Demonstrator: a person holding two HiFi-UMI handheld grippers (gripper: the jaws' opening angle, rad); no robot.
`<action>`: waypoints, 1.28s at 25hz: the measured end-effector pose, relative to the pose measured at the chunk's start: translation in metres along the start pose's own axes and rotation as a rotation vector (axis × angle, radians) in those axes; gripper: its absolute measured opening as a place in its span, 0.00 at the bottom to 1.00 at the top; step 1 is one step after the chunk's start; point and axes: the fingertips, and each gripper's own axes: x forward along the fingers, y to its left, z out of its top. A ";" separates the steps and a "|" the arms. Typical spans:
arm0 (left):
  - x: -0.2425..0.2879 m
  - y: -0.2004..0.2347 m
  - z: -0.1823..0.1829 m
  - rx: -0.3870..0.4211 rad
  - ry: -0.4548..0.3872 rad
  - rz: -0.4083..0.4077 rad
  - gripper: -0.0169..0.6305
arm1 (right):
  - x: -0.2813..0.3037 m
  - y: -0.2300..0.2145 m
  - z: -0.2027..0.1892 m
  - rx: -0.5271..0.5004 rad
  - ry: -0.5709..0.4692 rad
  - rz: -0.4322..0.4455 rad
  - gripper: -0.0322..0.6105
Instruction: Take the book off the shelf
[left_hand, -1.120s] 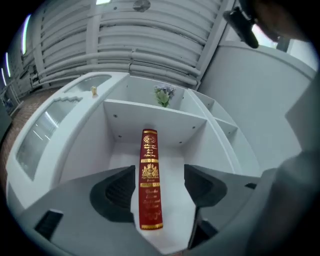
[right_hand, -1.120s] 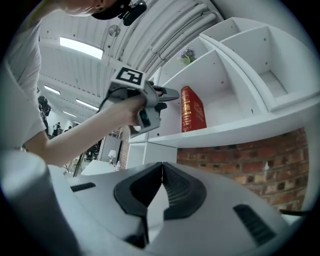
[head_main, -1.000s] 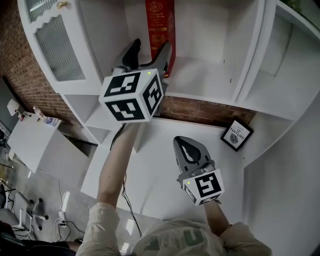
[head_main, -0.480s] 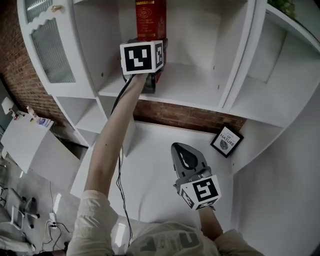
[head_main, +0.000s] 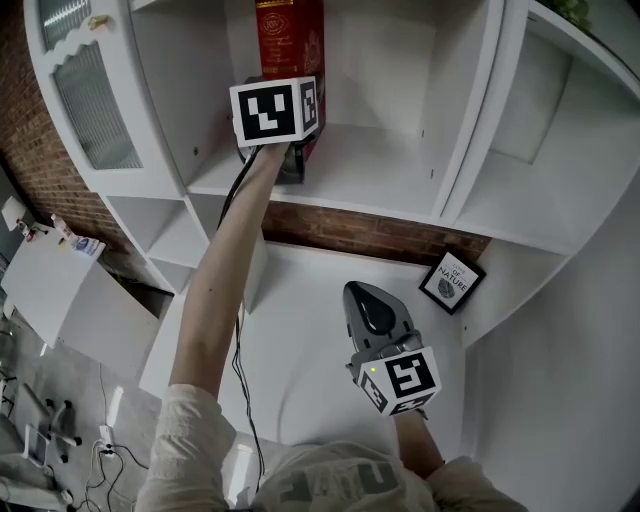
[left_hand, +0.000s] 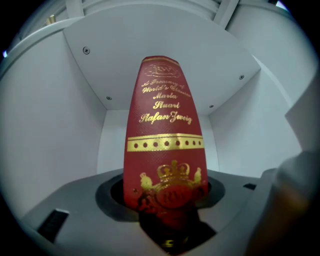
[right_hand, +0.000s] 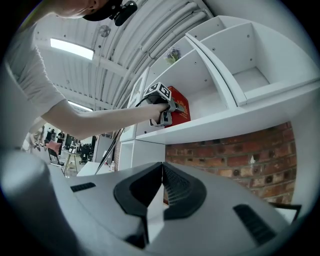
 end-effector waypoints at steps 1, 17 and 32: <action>0.000 0.000 0.000 -0.008 -0.006 0.007 0.44 | 0.000 0.000 0.000 0.006 -0.002 -0.001 0.07; -0.073 0.000 0.014 0.067 -0.071 0.072 0.40 | -0.004 0.016 0.022 0.045 -0.053 -0.009 0.07; -0.278 -0.009 0.000 0.092 -0.330 0.120 0.40 | -0.009 0.051 0.051 -0.065 -0.103 0.017 0.07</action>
